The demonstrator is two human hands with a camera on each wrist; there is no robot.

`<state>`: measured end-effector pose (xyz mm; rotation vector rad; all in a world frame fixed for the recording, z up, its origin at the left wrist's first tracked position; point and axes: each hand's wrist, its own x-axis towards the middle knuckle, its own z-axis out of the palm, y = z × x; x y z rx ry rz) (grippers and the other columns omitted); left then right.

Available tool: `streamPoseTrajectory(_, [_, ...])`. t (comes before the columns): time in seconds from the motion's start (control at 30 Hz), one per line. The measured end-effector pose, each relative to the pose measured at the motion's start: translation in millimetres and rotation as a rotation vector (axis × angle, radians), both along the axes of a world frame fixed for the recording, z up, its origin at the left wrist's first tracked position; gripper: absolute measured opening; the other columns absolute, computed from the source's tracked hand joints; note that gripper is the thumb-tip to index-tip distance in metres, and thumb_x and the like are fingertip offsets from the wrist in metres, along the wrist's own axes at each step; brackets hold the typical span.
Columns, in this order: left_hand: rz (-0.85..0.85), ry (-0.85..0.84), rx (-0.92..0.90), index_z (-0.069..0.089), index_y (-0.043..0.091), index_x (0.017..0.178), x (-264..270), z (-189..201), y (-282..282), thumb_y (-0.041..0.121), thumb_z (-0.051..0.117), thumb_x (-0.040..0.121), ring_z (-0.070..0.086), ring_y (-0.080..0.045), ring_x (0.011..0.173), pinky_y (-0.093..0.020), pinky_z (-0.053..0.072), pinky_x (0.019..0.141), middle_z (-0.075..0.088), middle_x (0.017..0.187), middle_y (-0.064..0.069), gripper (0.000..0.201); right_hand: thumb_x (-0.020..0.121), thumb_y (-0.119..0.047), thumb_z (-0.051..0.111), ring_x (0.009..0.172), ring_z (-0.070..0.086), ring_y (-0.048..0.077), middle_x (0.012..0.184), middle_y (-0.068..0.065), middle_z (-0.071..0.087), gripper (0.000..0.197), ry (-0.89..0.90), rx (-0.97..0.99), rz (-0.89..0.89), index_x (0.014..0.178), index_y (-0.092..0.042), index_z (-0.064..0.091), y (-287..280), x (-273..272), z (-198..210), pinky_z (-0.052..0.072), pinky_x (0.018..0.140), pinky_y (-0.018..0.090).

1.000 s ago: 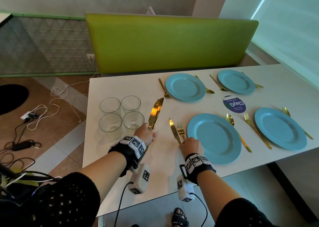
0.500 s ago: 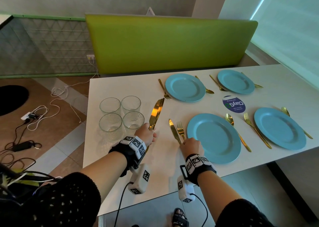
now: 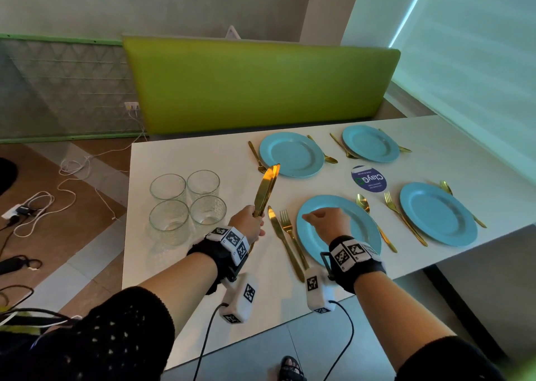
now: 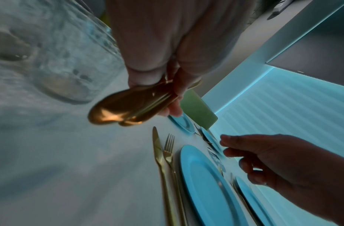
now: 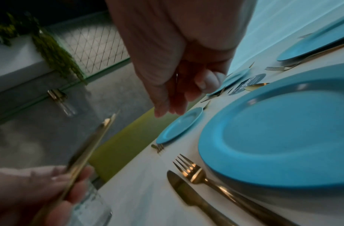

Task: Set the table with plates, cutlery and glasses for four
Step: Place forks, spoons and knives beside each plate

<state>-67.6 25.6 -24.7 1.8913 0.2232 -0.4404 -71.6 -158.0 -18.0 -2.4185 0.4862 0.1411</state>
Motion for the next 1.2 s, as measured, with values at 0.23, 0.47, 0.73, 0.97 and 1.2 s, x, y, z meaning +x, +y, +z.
streamPoseTrajectory(0.23, [-0.163,-0.04,0.028,0.054,0.012,0.092,10.6,10.3,-49.8,0.007,0.042,0.093,0.053,-0.011,0.055,-0.017,0.044,0.048,0.057,0.075,-0.005,0.012,0.088,-0.028,0.063,0.051,0.05,0.006,0.082,-0.004,0.065,0.021,0.04,0.214,0.095,0.097,-0.011,0.072,-12.6,-8.4,10.6,0.04,0.044,0.015])
streamPoseTrajectory(0.47, [-0.239,-0.042,-0.049,0.056,0.017,0.084,28.6,10.5,-118.4,0.014,0.054,0.092,0.061,-0.014,0.067,-0.022,0.049,0.058,0.064,0.083,-0.004,0.008,0.088,-0.025,0.064,0.052,0.052,0.007,0.078,-0.001,0.066,0.02,0.036,0.304,0.045,0.094,-0.008,0.073,-64.3,11.5,11.1,0.04,0.043,0.016])
streamPoseTrajectory(0.73, [-0.33,0.013,-0.114,0.058,0.014,0.085,67.2,18.1,-192.8,0.008,0.05,0.094,0.067,-0.026,0.07,-0.042,0.058,0.079,0.066,0.09,-0.013,0.014,0.088,-0.018,0.064,0.048,0.042,0.01,0.066,-0.001,0.057,0.017,0.074,0.541,-0.137,0.073,-0.011,0.063,-138.4,46.7,9.6,0.033,0.043,0.02])
streamPoseTrajectory(0.97, [-0.134,0.051,0.004,0.058,0.009,0.093,91.4,7.1,-237.4,0.003,0.041,0.092,0.056,-0.017,0.054,-0.025,0.051,0.052,0.057,0.069,-0.003,0.018,0.087,-0.023,0.064,0.043,0.048,0.012,0.074,0.01,0.07,0.026,0.095,0.406,-0.14,0.062,-0.017,0.062,-206.4,70.5,-3.0,0.037,0.039,0.019])
streamPoseTrajectory(1.2, [-0.025,0.065,0.101,0.053,0.007,0.097,114.3,-6.0,-236.0,0.005,0.038,0.095,0.051,-0.014,0.052,-0.021,0.043,0.05,0.053,0.069,-0.001,0.016,0.085,-0.022,0.065,0.064,0.057,0.014,0.086,0.006,0.072,0.025,0.32,-0.113,0.032,0.061,-0.017,0.061,-270.4,77.7,-18.7,0.055,0.068,0.027])
